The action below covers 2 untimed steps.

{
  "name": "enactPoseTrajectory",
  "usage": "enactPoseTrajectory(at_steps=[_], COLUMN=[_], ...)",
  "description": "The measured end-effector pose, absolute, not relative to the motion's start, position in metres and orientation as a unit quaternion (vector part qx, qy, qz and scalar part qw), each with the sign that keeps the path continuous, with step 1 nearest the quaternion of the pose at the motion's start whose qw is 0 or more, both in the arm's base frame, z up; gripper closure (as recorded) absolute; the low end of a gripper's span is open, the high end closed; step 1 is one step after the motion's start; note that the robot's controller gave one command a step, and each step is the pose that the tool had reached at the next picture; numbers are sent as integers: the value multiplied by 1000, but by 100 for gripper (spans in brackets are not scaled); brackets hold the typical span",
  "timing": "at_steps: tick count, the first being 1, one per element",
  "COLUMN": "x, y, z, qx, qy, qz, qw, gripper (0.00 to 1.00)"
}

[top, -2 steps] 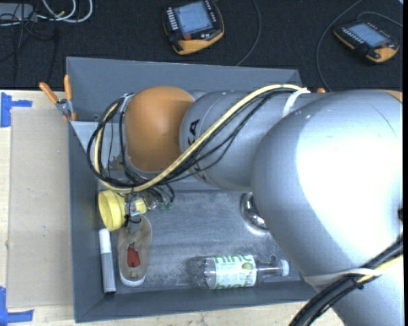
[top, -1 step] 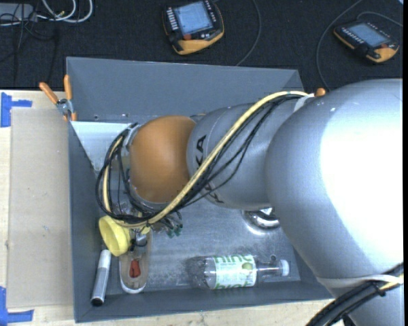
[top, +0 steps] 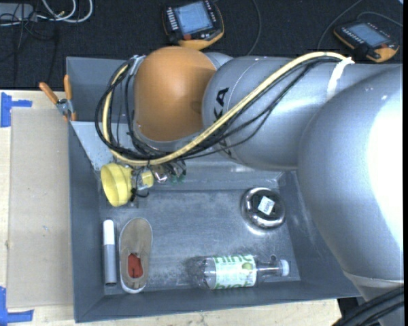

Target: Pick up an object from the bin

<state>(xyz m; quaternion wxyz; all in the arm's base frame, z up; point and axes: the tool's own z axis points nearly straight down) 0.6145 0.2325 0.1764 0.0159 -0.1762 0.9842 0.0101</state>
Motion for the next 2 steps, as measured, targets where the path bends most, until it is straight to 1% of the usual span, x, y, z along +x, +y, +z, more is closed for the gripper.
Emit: enactPoseTrajectory(at_steps=[1, 2], x=[601, 598], y=[241, 205], z=[316, 263], qx=[-189, -326], qy=[982, 945], qz=[11, 8], qw=[21, 21], gripper=[100, 100])
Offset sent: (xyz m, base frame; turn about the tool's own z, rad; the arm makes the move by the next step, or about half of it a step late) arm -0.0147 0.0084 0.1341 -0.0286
